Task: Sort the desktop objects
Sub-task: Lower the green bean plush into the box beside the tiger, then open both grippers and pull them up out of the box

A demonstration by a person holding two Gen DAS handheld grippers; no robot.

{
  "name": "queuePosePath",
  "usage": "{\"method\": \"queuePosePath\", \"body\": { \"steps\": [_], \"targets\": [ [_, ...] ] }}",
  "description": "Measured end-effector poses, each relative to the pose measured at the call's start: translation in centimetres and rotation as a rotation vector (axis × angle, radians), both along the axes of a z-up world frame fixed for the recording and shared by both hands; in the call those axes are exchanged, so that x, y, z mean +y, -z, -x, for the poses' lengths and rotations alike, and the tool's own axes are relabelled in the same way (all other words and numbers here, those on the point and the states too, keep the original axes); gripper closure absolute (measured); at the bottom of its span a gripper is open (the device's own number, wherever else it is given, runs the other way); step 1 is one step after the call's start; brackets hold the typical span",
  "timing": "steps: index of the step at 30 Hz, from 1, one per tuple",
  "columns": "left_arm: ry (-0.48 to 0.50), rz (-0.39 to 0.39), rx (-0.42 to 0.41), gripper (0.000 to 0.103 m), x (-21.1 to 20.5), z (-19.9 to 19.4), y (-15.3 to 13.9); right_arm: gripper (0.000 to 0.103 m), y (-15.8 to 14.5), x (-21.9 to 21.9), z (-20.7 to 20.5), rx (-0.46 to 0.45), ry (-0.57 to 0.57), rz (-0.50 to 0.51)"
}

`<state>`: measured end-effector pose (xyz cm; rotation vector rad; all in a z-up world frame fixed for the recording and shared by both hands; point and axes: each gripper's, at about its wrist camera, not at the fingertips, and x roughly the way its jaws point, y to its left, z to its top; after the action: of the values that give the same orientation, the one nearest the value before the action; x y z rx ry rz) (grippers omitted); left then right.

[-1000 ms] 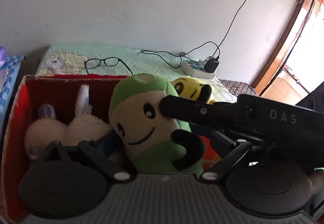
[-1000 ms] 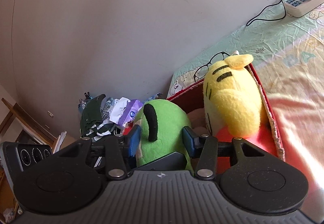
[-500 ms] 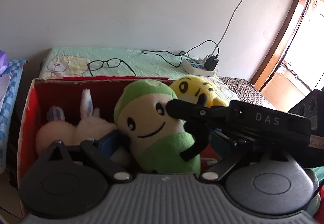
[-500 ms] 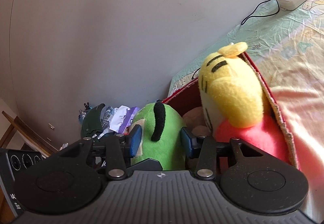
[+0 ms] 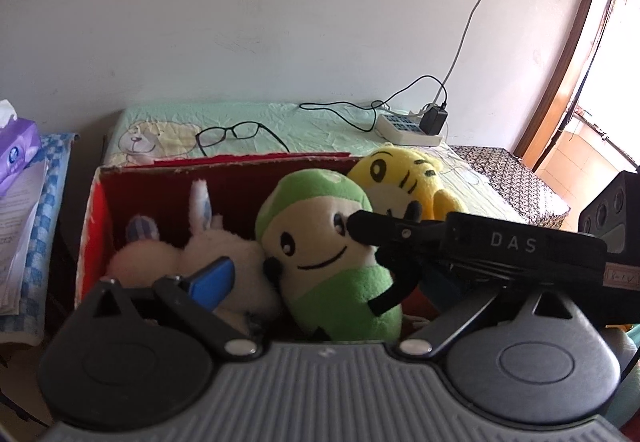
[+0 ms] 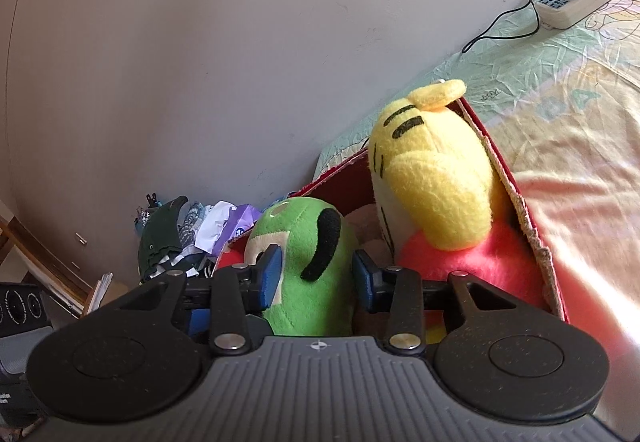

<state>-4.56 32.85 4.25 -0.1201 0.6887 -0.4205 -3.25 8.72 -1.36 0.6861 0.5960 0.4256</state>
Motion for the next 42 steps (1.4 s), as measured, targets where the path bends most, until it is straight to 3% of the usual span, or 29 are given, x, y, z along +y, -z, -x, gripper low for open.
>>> {"method": "queuePosePath", "body": {
  "steps": [6, 14, 18, 20, 28, 39, 42],
  "targets": [
    [-0.039, -0.025, -0.012, 0.004, 0.1, 0.6, -0.7, 0.059, -0.8, -1.1, -0.1, 0.009, -0.003, -0.028],
    [-0.116, -0.103, -0.023, 0.004, -1.1, 1.3, -1.6, 0.054, -2.0, -2.7, 1.1, -0.019, 0.03, 0.019],
    [-0.194, -0.163, -0.023, 0.003, -2.1, 1.9, -2.1, 0.052, -2.7, -2.8, 1.4, -0.037, 0.008, 0.093],
    [-0.241, -0.182, -0.008, 0.003, -2.7, 2.1, -2.4, 0.045, -3.1, -3.2, 1.6, -0.051, -0.012, 0.119],
    [-0.391, -0.278, -0.01, 0.003, -8.0, 3.4, -4.0, 0.044, -4.7, -7.6, 3.0, -0.068, -0.022, 0.16],
    [-0.452, -0.31, 0.087, 0.001, -15.6, 4.7, -3.1, 0.043, -4.1, -13.9, 5.1, -0.032, 0.014, 0.268],
    [-0.453, -0.319, 0.124, 0.001, -17.3, 5.0, -2.6, 0.034, -3.8, -15.1, 5.7, -0.021, 0.036, 0.296]
  ]
}}
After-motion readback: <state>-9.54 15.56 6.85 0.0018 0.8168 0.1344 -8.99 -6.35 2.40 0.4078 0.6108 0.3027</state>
